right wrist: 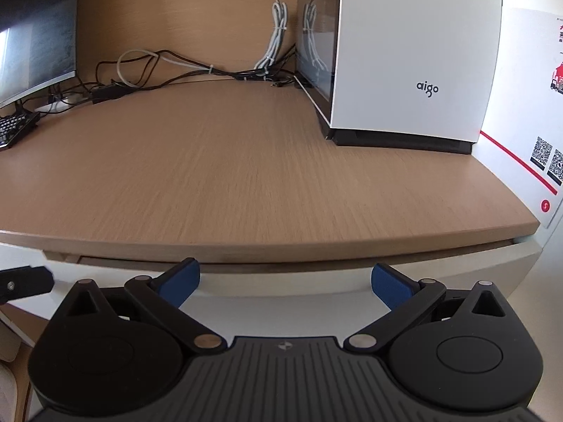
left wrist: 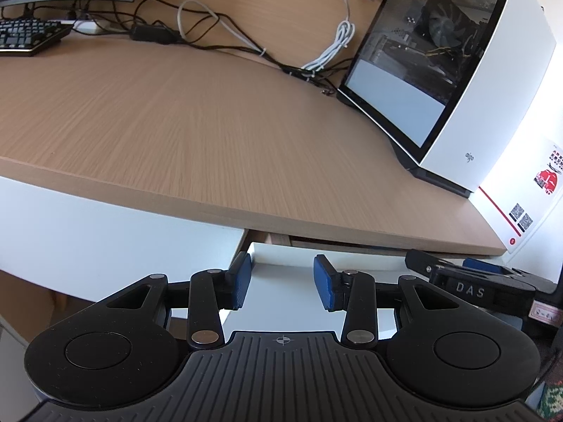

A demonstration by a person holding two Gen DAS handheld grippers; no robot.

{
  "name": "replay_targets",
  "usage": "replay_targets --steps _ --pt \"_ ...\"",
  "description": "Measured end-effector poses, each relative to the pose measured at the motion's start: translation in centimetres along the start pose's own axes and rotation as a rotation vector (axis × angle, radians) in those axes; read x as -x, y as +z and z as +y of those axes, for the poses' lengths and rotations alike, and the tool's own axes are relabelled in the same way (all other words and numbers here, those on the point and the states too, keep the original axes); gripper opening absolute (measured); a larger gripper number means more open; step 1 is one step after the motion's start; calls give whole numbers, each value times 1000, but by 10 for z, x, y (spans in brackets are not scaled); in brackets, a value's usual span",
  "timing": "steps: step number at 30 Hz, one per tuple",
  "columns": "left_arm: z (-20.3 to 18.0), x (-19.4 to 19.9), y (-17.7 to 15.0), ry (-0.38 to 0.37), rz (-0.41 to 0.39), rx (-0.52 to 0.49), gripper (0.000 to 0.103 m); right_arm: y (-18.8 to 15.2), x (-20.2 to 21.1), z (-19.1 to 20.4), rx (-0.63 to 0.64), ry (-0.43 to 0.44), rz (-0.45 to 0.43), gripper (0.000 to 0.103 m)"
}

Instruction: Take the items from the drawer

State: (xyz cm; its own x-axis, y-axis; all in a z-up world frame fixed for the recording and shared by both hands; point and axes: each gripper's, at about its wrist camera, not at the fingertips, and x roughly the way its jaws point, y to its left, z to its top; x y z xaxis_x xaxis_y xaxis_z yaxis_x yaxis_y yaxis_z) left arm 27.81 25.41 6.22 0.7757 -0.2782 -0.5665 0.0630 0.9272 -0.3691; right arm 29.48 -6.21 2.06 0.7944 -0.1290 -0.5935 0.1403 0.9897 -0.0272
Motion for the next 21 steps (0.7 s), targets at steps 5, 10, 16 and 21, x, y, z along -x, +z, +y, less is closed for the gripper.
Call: replay_targets --steps 5,10,16,21 --pt "-1 2 -2 5 2 -7 42 1 3 1 24 7 -3 103" --pt "-2 3 -3 8 0 -9 42 6 1 2 49 -1 -27 103" --pt "-2 4 -3 9 0 -8 42 8 -9 -4 40 4 4 103" --pt "-2 6 -5 8 5 -4 42 7 -7 -8 18 15 30 103"
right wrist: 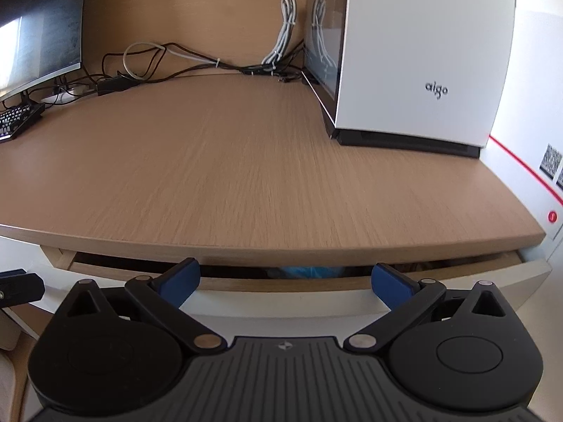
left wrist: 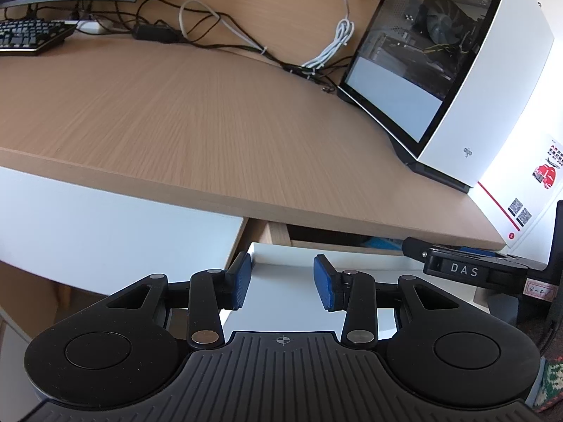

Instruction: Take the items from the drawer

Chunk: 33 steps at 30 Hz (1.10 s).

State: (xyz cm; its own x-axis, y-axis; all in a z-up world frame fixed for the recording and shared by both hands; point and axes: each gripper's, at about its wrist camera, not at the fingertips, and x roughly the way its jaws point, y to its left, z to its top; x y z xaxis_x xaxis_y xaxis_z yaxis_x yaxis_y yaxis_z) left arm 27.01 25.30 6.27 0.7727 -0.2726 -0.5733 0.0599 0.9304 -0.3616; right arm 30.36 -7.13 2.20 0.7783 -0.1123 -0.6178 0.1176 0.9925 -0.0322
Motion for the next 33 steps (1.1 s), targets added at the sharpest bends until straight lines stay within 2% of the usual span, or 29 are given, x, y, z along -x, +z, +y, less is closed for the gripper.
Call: replay_targets --steps 4,8,11,13,15,18,26,29,33 --pt "-2 7 -6 4 10 -12 42 -5 5 0 0 -3 3 103" --pt "-3 14 1 23 54 6 40 -8 12 -1 -7 1 24 103" --pt "-17 23 15 80 50 -64 40 -4 21 -9 -27 30 51 103" --pt "-26 22 26 33 85 -46 40 3 34 -22 -52 41 17 103" --pt "-42 13 31 -11 130 -46 40 16 35 -37 -67 44 26 103" --pt "-74 -9 33 -30 193 -82 40 30 14 -57 -52 31 143 103" --pt "-119 -62 38 52 280 -137 40 29 -25 -98 -60 -9 263 103" --pt "-124 -84 40 78 309 -166 40 24 -23 -91 18 -26 268 103" --pt "-124 -104 31 95 366 -176 40 21 -16 -96 -23 -29 284 103"
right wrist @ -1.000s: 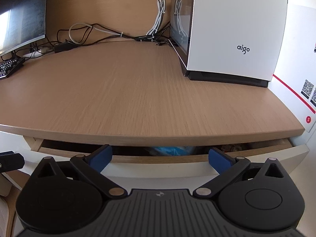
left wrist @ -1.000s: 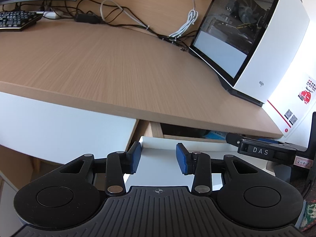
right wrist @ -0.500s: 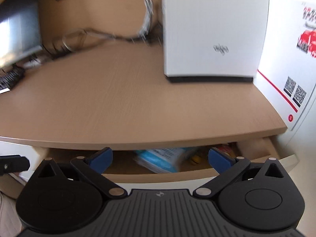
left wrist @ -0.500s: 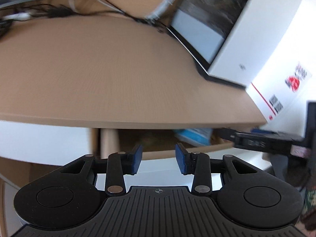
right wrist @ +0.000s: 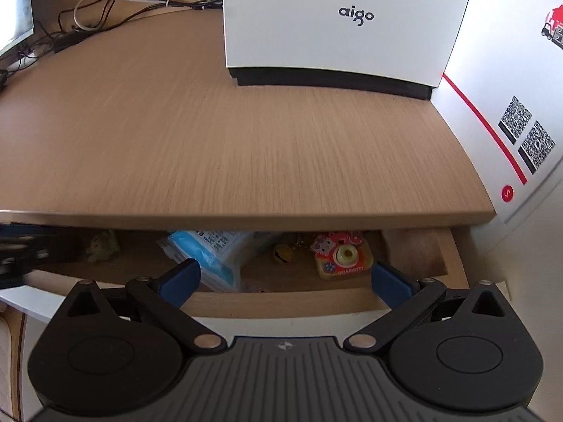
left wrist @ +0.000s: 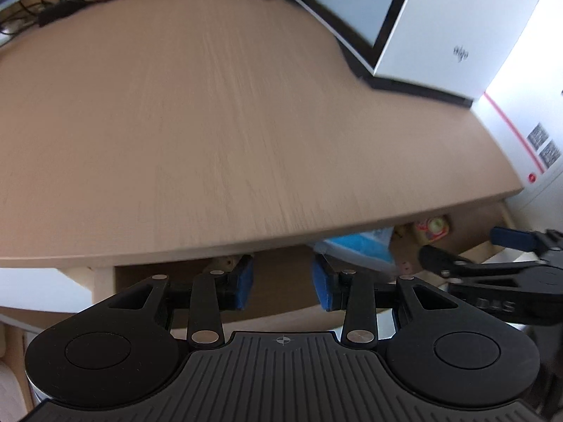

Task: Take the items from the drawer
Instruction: 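Grasp the blue-and-white wipes packet in the drawer with the left tool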

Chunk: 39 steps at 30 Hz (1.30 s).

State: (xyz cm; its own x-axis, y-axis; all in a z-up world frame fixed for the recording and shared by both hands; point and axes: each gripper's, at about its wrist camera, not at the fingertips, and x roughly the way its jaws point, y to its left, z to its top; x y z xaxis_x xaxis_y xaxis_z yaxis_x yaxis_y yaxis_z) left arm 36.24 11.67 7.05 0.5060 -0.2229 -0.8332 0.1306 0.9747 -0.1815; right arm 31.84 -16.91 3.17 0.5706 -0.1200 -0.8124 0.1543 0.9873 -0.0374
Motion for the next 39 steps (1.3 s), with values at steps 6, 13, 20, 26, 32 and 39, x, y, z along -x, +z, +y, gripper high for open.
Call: replay_targets --steps 6,13,20,26,32,39 --pt "0 3 -23 -32 31 -2 39 -21 23 -5 18 15 -4 103" --pt "2 19 -45 -56 61 57 39 -48 59 -13 -66 88 -76 103" --pt "-10 33 -67 -81 115 48 37 -79 119 -19 16 63 -253 103" --pt "-26 49 -92 -58 184 42 37 -95 128 -29 -4 79 -191 103" --pt "-43 63 -80 -60 148 -133 34 -104 130 -39 -22 160 -158 103" --pt "-56 -4 -30 -63 204 -239 36 -111 129 -40 35 205 -140 103"
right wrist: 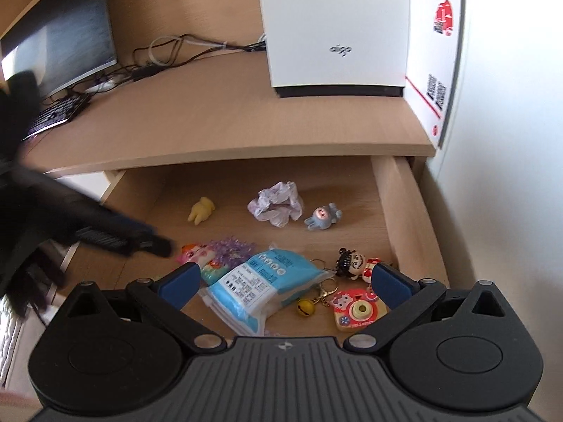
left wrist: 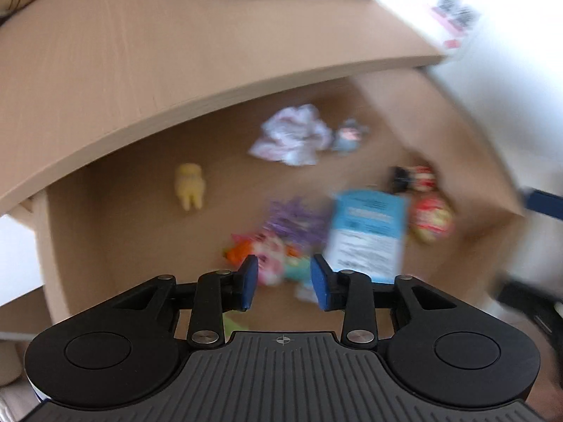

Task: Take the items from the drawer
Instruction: 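Grasp the blue-and-white wipes packet in the drawer with the left tool, then lift the wipes packet out of the drawer with the left tool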

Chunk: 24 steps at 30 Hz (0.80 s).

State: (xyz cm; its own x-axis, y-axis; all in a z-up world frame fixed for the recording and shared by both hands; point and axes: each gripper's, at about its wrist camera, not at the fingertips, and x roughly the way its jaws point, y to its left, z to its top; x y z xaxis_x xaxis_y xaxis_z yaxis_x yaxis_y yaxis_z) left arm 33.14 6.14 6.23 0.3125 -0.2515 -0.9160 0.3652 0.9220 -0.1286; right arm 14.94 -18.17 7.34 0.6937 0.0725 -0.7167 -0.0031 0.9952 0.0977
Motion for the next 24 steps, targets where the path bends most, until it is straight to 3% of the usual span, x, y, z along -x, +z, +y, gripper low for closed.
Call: replay_targets --steps 2,5,6,8,11,13,17,20,21,24 --pt "-2 -6 3 55 11 19 35 -1 1 1 24 -12 0 103" --pt "-14 8 -1 -149 8 46 36 -1 2 0 36 -4 -9 103" --pt "-23 8 1 -185 15 26 38 -3 1 -1 33 3 -4 103" --pt "-45 -3 11 -167 17 -63 38 -6 -2 -3 23 8 20 103" --pt "-58 -38 27 -122 78 -77 37 -7 -3 -3 29 14 36 103" --pt "-63 -51 27 -119 81 -103 59 -9 -2 -2 38 11 32 103" --pt "-78 -72 22 -167 169 -134 72 -19 -5 -3 50 13 52 103" --pt "-86 -82 18 -110 225 -232 70 -23 -6 -3 63 15 55 103" --pt "-83 -81 20 -109 221 -220 60 -22 -5 -4 68 13 50 103" --pt "-63 -64 22 -129 201 -108 57 -18 -4 -4 65 -1 37 103"
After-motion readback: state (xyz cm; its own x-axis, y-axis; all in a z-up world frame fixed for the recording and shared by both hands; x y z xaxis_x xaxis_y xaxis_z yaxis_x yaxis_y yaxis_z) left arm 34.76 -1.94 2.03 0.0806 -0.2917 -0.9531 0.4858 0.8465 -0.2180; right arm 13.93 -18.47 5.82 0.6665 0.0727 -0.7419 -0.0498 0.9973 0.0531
